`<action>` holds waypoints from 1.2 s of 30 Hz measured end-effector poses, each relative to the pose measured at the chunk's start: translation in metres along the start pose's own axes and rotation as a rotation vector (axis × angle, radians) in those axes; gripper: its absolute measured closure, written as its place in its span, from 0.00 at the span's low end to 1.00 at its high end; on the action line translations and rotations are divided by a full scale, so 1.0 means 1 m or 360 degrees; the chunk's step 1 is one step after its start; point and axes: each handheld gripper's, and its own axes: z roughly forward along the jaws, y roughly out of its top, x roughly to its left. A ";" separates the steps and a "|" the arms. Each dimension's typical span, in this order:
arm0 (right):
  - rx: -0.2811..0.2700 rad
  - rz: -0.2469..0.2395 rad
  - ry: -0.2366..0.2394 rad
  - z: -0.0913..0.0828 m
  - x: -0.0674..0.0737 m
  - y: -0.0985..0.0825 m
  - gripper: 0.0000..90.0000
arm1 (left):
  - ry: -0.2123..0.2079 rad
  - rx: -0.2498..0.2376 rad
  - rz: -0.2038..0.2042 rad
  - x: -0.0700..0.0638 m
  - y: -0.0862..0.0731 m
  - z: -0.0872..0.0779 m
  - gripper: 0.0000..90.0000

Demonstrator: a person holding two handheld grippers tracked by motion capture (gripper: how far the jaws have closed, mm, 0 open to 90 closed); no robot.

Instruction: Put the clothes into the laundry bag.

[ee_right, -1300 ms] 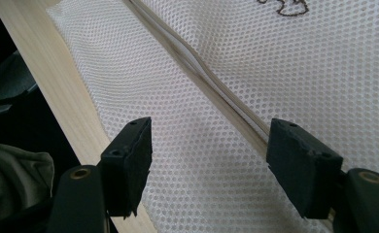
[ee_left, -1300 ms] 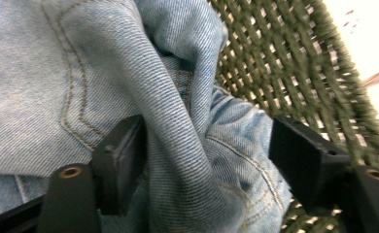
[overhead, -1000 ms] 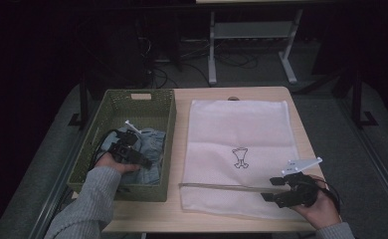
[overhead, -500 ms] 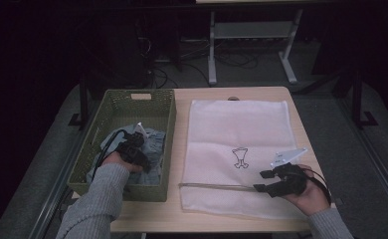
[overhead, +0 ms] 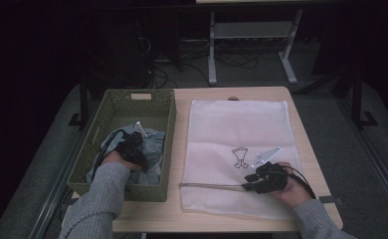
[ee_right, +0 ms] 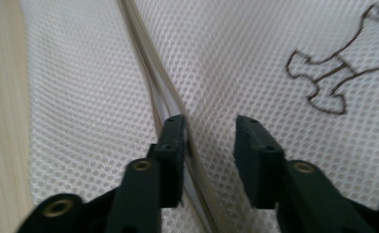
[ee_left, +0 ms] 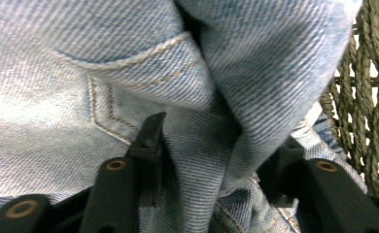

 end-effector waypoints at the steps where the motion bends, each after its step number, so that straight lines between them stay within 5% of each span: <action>1: 0.0024 0.0002 -0.0006 0.002 0.000 0.000 0.77 | -0.0009 -0.0007 -0.0004 0.002 0.000 0.000 0.64; 6: 0.0032 -0.0010 -0.0011 0.004 0.000 0.000 0.84 | -0.0012 -0.0004 0.0006 0.002 -0.001 -0.001 0.71; 14: 0.0043 -0.0105 -0.0047 0.006 0.008 0.001 0.77 | 0.0025 0.0026 0.0033 -0.004 0.000 0.001 0.64; 21: 0.0062 -0.0117 -0.0102 0.006 0.010 0.003 0.88 | 0.0015 0.0023 -0.0010 -0.001 0.001 0.001 0.72; 25: 0.0080 -0.0107 -0.0098 0.005 0.009 0.003 0.97 | 0.0015 -0.0037 0.0042 -0.002 -0.004 -0.004 0.80; 36: 0.0062 -0.0044 0.0012 -0.009 0.005 0.010 0.98 | -0.0193 -0.0285 0.0101 0.014 -0.030 -0.033 0.90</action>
